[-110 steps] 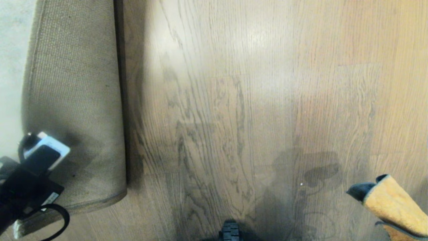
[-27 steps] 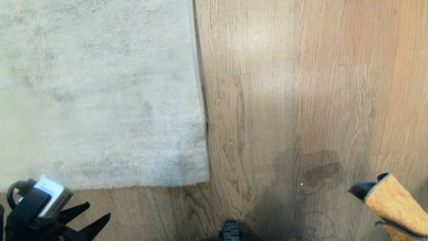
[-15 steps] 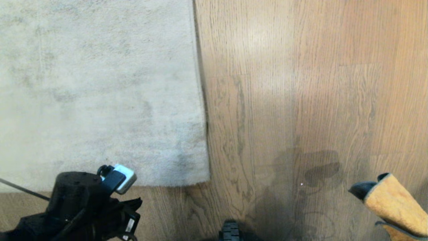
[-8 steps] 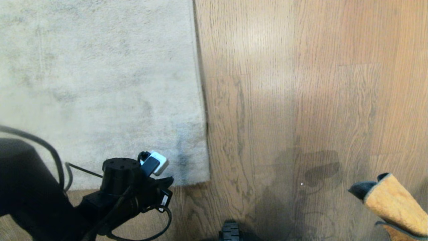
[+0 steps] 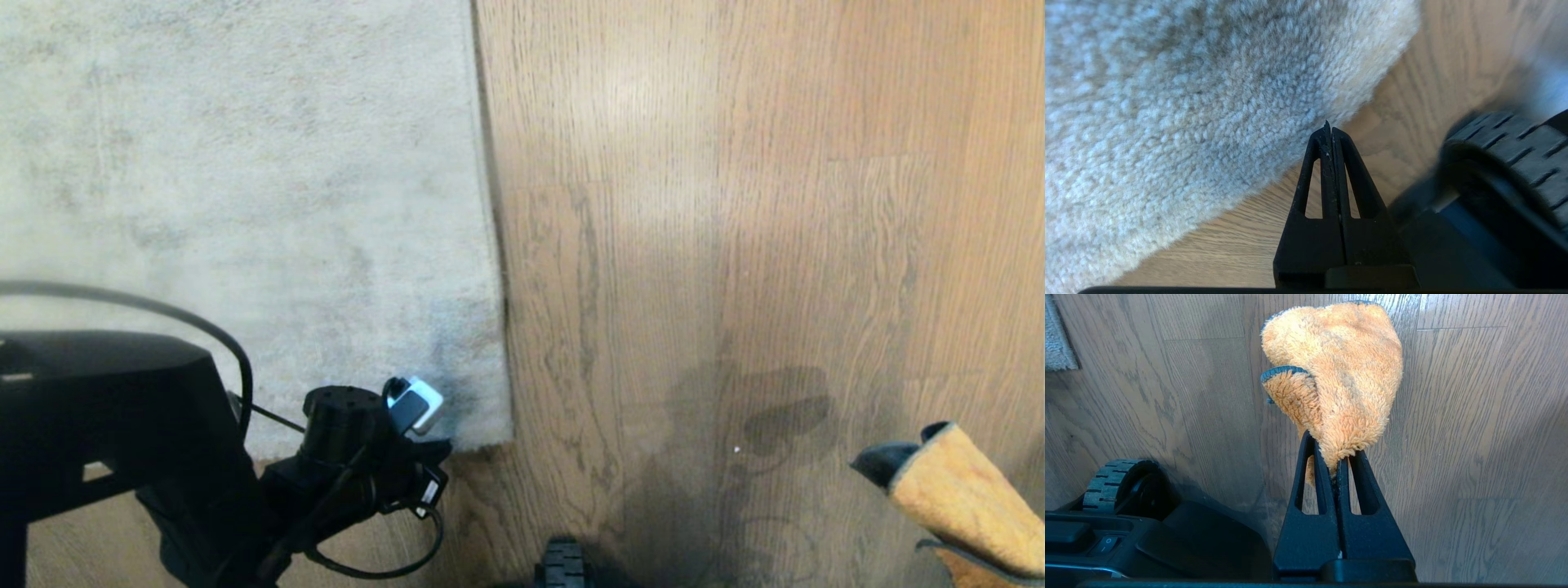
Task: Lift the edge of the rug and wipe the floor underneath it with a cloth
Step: Lay down the carpet
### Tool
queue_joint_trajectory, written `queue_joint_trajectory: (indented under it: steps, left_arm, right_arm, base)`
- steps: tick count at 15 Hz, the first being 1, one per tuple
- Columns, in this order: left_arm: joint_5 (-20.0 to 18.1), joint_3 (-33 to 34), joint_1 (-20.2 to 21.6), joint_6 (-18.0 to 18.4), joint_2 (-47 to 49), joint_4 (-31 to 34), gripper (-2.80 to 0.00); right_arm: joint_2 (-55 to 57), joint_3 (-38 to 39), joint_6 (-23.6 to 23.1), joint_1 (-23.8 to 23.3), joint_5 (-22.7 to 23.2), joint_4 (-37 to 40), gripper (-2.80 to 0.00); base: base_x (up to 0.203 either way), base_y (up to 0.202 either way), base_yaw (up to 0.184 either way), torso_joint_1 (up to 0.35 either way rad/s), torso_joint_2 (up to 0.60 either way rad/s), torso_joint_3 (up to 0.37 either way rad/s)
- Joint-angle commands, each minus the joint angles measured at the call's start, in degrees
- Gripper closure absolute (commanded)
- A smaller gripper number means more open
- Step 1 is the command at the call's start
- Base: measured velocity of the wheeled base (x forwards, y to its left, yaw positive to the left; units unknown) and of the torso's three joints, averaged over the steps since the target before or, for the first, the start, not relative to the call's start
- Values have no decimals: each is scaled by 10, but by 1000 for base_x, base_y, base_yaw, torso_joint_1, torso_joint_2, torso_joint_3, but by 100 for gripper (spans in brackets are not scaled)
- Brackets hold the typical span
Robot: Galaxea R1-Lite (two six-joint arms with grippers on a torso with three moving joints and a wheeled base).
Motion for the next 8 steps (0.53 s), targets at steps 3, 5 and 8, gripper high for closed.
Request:
queue_joint_trajectory:
  steps: [3, 5, 8]
  left_arm:
    - [0, -10, 7, 22, 18, -10, 0]
    - [0, -19, 11, 40, 16, -14, 0]
    - [0, -30, 18, 66, 15, -14, 0]
  right_arm:
    - [1, 0, -1, 0, 0, 0, 0]
    - [1, 0, -1, 0, 0, 0, 0]
    - [1, 0, -1, 0, 0, 0, 0]
  base:
    - [0, 0, 0, 0, 0, 0]
    - [0, 0, 0, 0, 0, 0]
    - [0, 0, 0, 0, 0, 0]
